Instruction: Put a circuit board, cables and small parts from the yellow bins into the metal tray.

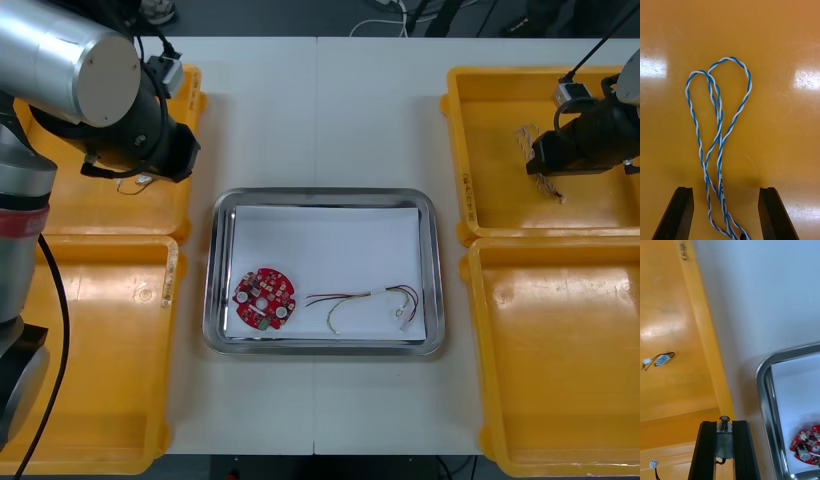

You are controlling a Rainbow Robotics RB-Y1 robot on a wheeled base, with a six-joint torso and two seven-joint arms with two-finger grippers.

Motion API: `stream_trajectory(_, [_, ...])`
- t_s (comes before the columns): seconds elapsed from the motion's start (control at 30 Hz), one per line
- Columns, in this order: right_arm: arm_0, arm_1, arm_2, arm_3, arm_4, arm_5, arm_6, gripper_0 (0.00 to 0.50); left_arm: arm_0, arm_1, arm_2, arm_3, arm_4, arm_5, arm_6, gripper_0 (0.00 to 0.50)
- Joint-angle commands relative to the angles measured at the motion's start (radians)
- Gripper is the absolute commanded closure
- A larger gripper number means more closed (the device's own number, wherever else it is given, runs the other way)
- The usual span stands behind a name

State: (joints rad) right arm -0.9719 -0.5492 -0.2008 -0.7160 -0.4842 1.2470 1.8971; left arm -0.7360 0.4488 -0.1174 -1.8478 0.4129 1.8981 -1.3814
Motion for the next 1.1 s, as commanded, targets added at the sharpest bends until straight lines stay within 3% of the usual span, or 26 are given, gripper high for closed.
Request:
stream_trajectory(0.03, [-0.051,0.014,-0.008,-0.007,-0.007,-0.020,0.043,0.000,0.037,-0.042,-0.084,-0.083,-0.023,0.007,0.091,0.500])
stream_trajectory(0.43, [-0.050,0.034,-0.003,0.020,0.016,-0.052,0.053,0.000,0.075,-0.094,-0.262,-0.094,-0.077,-0.090,0.265,0.500])
stream_trajectory(0.9, [-0.027,0.034,-0.003,0.027,0.004,-0.066,0.071,0.007,0.083,-0.094,-0.373,0.048,-0.109,-0.243,0.317,0.500])
stream_trajectory(1.0, [-0.027,0.034,-0.003,0.027,0.004,-0.066,0.077,0.238,0.083,-0.094,-0.387,0.081,-0.114,-0.281,0.324,0.500])
stream_trajectory(1.07, [-0.025,0.034,-0.003,0.027,0.003,-0.066,0.082,0.352,0.083,-0.094,-0.390,0.090,-0.111,-0.290,0.331,0.500])
stream_trajectory(1.1, [-0.024,0.034,-0.003,0.027,-0.004,-0.066,0.086,0.374,0.083,-0.094,-0.393,0.098,-0.108,-0.298,0.334,0.500])
